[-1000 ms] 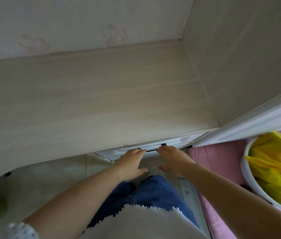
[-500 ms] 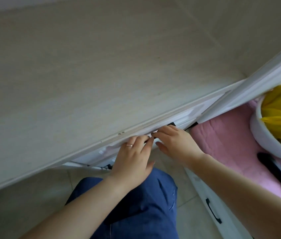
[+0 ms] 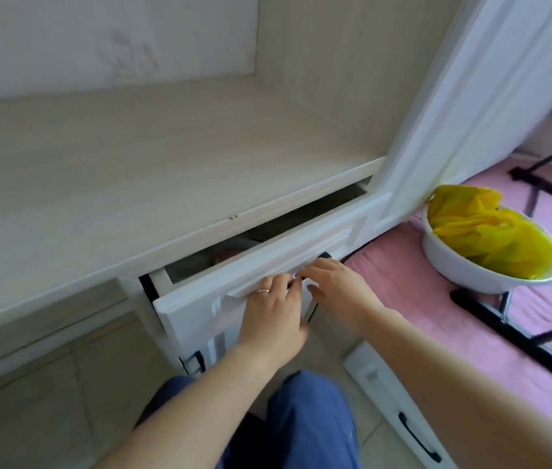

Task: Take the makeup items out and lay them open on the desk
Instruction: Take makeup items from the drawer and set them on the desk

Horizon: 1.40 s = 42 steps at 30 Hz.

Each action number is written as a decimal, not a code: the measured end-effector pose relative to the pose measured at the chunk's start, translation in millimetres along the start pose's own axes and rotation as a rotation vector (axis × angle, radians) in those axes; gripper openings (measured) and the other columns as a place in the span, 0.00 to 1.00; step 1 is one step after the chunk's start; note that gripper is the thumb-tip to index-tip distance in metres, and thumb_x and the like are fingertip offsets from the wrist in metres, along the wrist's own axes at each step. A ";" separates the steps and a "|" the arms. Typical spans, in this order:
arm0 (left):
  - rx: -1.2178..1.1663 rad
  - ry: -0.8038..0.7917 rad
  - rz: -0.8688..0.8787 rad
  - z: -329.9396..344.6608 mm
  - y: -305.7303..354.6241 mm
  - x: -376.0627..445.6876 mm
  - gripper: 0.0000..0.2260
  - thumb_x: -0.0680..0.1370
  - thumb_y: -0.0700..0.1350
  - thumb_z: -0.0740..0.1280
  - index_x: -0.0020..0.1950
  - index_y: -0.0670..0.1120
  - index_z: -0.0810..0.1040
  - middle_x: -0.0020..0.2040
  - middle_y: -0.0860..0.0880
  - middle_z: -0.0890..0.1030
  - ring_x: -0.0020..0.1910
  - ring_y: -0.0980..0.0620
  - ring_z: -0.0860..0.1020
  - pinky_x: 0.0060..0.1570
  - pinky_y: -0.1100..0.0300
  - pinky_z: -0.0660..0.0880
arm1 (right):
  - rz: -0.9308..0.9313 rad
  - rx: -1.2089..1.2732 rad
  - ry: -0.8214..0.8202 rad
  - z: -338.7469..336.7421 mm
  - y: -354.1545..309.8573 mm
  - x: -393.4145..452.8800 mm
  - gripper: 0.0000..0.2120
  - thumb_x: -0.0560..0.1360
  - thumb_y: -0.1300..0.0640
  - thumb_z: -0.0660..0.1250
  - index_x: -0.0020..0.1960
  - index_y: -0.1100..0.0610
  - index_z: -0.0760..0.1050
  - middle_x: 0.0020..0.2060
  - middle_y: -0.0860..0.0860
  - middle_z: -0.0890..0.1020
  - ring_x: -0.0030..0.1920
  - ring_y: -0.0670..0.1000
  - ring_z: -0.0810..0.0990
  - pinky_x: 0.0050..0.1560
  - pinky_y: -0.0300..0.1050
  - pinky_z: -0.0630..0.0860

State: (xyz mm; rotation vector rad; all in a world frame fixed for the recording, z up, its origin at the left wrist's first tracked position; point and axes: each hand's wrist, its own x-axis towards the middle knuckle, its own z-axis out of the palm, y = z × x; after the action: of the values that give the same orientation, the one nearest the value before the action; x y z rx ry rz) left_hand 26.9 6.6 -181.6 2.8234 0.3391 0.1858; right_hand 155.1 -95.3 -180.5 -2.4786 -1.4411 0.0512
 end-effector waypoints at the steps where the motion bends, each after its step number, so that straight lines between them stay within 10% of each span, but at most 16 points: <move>1: -0.009 -0.002 0.004 0.8 6.0 -5.2 0.29 0.73 0.50 0.65 0.72 0.45 0.63 0.67 0.47 0.67 0.66 0.46 0.66 0.62 0.55 0.69 | -0.018 -0.013 0.006 -2.6 0.7 -7.6 0.15 0.76 0.59 0.64 0.62 0.52 0.76 0.59 0.47 0.78 0.62 0.51 0.73 0.57 0.46 0.74; 7: 0.024 0.058 0.042 13.8 36.8 -33.0 0.30 0.57 0.49 0.72 0.59 0.44 0.78 0.50 0.48 0.78 0.48 0.46 0.79 0.39 0.58 0.80 | -0.057 -0.025 0.084 -4.1 10.1 -57.3 0.15 0.71 0.63 0.67 0.56 0.52 0.79 0.53 0.49 0.80 0.52 0.54 0.79 0.43 0.47 0.79; 17: 0.073 -0.067 0.168 24.4 82.0 -77.0 0.31 0.72 0.49 0.65 0.73 0.43 0.62 0.67 0.45 0.67 0.65 0.44 0.67 0.61 0.53 0.73 | -0.061 -0.068 0.173 -8.2 13.3 -133.4 0.16 0.68 0.65 0.71 0.53 0.53 0.80 0.46 0.51 0.78 0.44 0.53 0.79 0.33 0.46 0.79; 36: 0.110 -0.163 0.213 15.8 117.5 -109.7 0.29 0.75 0.48 0.62 0.74 0.42 0.57 0.70 0.44 0.63 0.69 0.43 0.62 0.65 0.52 0.69 | -0.106 -0.244 0.204 -23.1 8.3 -190.3 0.20 0.65 0.61 0.75 0.56 0.53 0.79 0.49 0.52 0.79 0.48 0.54 0.80 0.39 0.50 0.81; 42: 0.034 0.266 0.427 -36.9 113.5 -115.3 0.19 0.70 0.49 0.61 0.59 0.46 0.77 0.56 0.49 0.79 0.53 0.48 0.78 0.44 0.57 0.78 | -0.167 -0.184 0.429 -59.1 -8.2 -174.9 0.21 0.72 0.55 0.69 0.64 0.53 0.72 0.58 0.55 0.77 0.56 0.57 0.79 0.48 0.49 0.78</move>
State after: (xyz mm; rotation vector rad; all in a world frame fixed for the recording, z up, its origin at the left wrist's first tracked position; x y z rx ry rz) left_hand -66.1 -117.8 -123.1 2.8698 -0.2165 0.6532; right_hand 69.9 -254.2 -140.1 -2.2991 -1.5013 -0.6312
